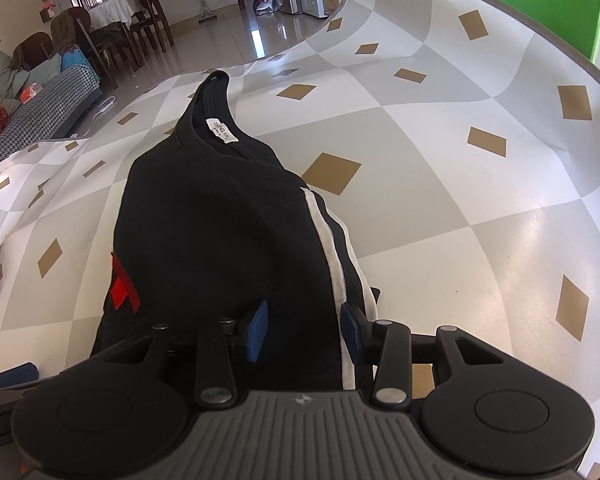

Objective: Fold clothes

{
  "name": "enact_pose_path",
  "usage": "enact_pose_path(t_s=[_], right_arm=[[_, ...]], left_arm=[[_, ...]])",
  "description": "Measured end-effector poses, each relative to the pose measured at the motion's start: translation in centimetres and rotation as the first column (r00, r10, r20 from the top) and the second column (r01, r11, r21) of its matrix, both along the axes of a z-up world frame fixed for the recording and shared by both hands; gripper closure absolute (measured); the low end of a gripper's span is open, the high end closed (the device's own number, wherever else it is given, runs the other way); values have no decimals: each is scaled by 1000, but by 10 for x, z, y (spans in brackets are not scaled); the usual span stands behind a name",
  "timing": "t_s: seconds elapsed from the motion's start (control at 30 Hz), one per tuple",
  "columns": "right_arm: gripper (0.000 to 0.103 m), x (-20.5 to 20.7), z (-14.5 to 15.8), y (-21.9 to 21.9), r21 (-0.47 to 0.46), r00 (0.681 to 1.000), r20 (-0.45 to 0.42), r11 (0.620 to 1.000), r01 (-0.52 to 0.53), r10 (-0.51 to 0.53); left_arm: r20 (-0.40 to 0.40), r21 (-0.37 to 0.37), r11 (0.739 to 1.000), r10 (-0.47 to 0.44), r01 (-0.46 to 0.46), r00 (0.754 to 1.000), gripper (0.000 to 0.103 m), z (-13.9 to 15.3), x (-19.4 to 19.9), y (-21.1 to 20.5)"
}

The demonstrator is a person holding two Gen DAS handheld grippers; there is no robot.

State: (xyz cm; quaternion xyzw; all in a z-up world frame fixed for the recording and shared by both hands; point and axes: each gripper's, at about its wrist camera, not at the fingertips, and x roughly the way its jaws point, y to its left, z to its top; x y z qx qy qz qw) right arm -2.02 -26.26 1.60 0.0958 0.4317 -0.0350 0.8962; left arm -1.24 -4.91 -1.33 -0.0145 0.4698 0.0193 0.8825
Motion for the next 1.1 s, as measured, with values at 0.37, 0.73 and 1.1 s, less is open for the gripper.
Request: enact_pose_path(t_s=[0.37, 0.73, 1.1], right_arm=[[63, 8, -4, 40, -1, 992, 31, 993, -122, 122], [63, 14, -9, 80, 12, 967, 72, 969, -247, 246], [62, 9, 9, 70, 87, 968, 123, 969, -232, 221]], left_arm=[[-38, 10, 989, 151, -151, 988, 0, 4, -17, 39], [-63, 12, 972, 236, -236, 970, 0, 7, -52, 67], [-75, -69, 962, 259, -264, 963, 0, 12, -66, 82]])
